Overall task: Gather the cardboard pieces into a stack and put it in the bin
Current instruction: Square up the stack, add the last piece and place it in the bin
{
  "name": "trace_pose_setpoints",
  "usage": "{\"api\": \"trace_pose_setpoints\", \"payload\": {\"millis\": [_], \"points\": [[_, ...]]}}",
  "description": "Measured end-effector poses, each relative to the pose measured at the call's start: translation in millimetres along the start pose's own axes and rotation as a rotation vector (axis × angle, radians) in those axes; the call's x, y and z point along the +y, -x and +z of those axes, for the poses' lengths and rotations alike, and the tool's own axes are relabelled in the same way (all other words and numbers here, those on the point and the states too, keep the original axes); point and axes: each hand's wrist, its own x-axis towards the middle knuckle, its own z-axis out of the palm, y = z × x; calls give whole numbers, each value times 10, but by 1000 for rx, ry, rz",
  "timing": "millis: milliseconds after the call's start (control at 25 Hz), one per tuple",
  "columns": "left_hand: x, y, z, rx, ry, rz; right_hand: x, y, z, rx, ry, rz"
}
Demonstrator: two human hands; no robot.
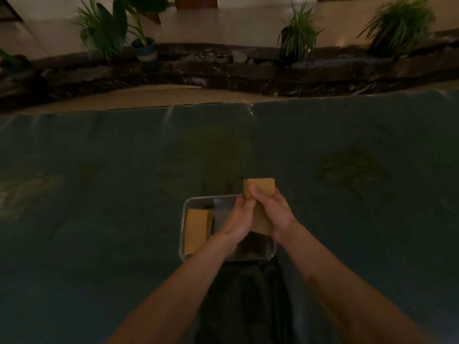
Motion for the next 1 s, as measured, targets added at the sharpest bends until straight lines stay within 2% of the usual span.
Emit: {"api": "trace_pose_setpoints", "payload": {"millis": [120, 280, 360, 400, 480, 520, 560, 640, 680, 800, 1000], "points": [[-34, -116, -81, -63, -35, 2, -43, -104, -37, -21, 72, -21], [-160, -277, -82, 16, -7, -19, 27, -251, 2, -21, 146, 40], [-297, -302, -95, 23, 42, -84, 80, -315, -63, -39, 281, 57], [-371, -297, -138, 27, 49, -123, 97, -350, -135, 11, 365, -3], [-483, -321, -257, 38, 6, -220, 108, -458, -348, 249, 413, -147], [-531, -360, -313, 56, -31, -278, 114, -512, -447, 334, 354, -129], [-578, -425, -344, 79, -86, -333, 138, -554, -511, 343, 270, -35], [-636, -571, -280, 76, -174, -401, 243, -594, -544, 197, 144, 207], [-657, -629, -208, 67, -186, -413, 306, -589, -544, 122, 114, 271], [-737, -769, 57, 88, -176, -404, 425, -565, -507, 36, 104, 308], [-897, -872, 344, 286, -336, -267, 499, -568, -569, 45, 124, 340]]}}
